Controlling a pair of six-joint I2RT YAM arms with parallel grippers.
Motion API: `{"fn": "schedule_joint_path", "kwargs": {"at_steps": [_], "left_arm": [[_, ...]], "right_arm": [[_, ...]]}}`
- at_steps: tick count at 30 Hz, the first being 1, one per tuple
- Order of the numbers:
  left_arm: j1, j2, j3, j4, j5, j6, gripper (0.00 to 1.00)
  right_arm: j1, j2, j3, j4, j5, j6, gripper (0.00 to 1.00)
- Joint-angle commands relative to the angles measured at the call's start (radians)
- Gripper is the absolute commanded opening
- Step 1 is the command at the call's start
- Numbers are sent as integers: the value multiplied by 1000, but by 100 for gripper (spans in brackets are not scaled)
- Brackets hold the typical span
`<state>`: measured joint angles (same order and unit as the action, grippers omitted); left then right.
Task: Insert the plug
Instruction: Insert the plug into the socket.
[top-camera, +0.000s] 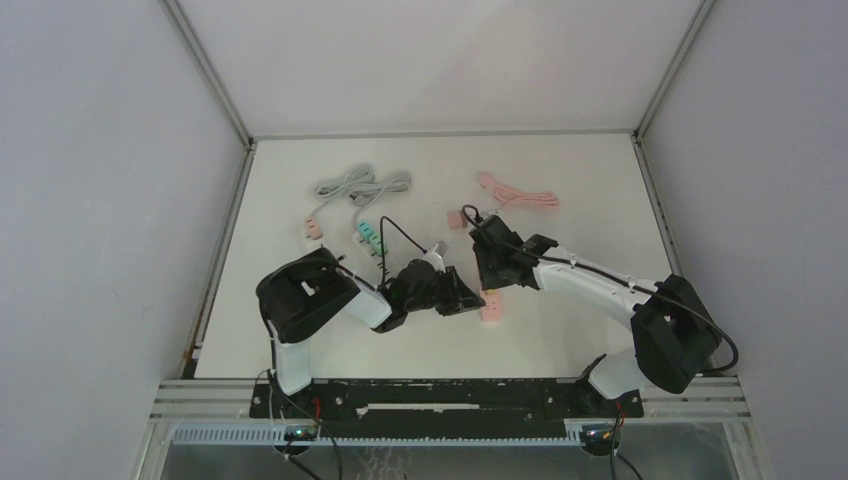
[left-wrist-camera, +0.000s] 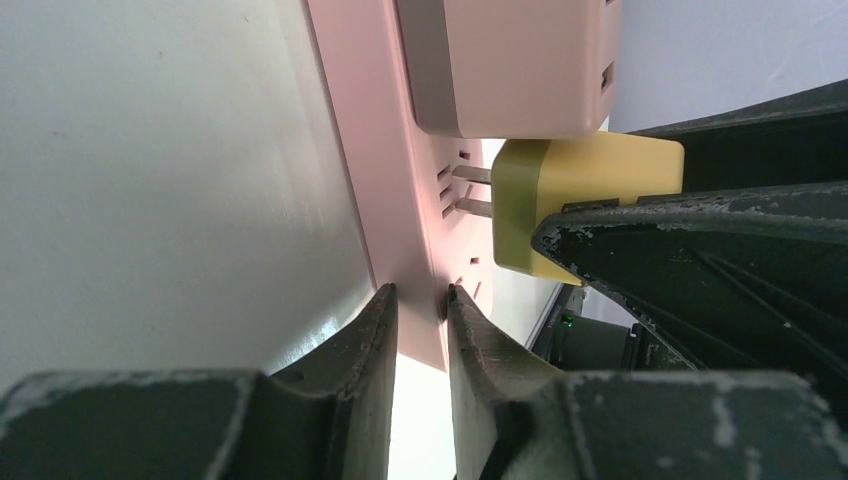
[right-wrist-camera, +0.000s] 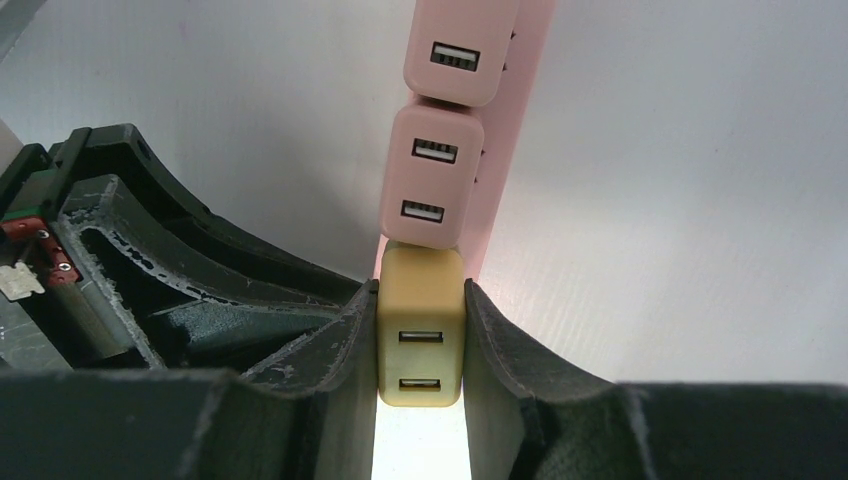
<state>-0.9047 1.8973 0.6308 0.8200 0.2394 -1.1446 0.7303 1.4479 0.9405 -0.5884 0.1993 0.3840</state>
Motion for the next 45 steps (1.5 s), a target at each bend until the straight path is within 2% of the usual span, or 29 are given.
{"fn": "schedule_joint_path", "kwargs": {"at_steps": [1, 20, 31, 45], "left_arm": [[6, 16, 17, -56, -14, 8, 28], [0, 8, 15, -67, -19, 6, 26], [-6, 6, 17, -75, -27, 3, 25], [-10, 7, 15, -75, -26, -1, 23]], "right_arm": [[12, 17, 16, 36, 22, 23, 0], [38, 97, 79, -95, 37, 82, 0], [44, 165, 119, -173, 74, 190, 0], [64, 215, 102, -163, 75, 151, 0]]}}
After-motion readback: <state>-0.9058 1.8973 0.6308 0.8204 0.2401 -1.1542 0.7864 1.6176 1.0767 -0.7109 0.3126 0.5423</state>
